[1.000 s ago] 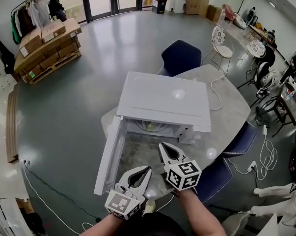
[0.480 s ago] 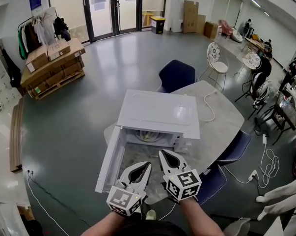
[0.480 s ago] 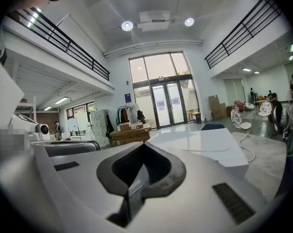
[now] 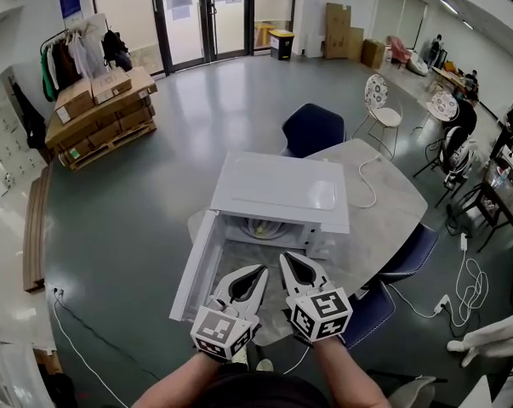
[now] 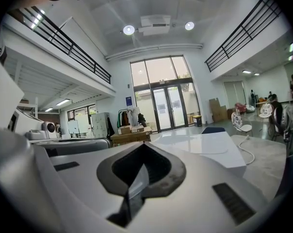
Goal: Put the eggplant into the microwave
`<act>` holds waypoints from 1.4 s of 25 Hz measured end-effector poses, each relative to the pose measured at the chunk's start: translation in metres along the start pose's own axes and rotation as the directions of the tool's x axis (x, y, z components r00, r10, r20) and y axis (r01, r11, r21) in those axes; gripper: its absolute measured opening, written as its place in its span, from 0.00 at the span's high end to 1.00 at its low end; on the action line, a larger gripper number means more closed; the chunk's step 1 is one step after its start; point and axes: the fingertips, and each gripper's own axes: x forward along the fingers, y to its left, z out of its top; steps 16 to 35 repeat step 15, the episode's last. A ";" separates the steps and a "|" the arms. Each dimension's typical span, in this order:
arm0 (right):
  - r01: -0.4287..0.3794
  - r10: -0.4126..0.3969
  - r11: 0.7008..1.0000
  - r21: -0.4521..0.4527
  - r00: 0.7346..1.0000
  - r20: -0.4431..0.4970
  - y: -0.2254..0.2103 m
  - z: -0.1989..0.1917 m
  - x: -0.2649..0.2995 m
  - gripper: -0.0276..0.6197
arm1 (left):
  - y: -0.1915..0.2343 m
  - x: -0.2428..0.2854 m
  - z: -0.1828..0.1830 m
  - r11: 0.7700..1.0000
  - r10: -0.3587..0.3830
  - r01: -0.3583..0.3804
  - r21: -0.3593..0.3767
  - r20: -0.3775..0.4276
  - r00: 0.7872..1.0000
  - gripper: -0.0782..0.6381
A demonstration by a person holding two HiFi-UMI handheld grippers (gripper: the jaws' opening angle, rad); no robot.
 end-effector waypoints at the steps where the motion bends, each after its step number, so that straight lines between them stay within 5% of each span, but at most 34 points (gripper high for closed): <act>1: 0.001 -0.001 1.000 -0.002 1.000 0.003 0.000 0.001 -0.001 0.96 | 0.000 0.001 0.000 1.000 0.001 -0.001 0.002 -0.001 1.000 0.88; 35: 0.002 -0.002 1.000 -0.006 1.000 -0.001 0.002 0.001 0.001 0.96 | 0.003 0.010 0.003 1.000 -0.003 0.003 0.010 0.001 1.000 0.88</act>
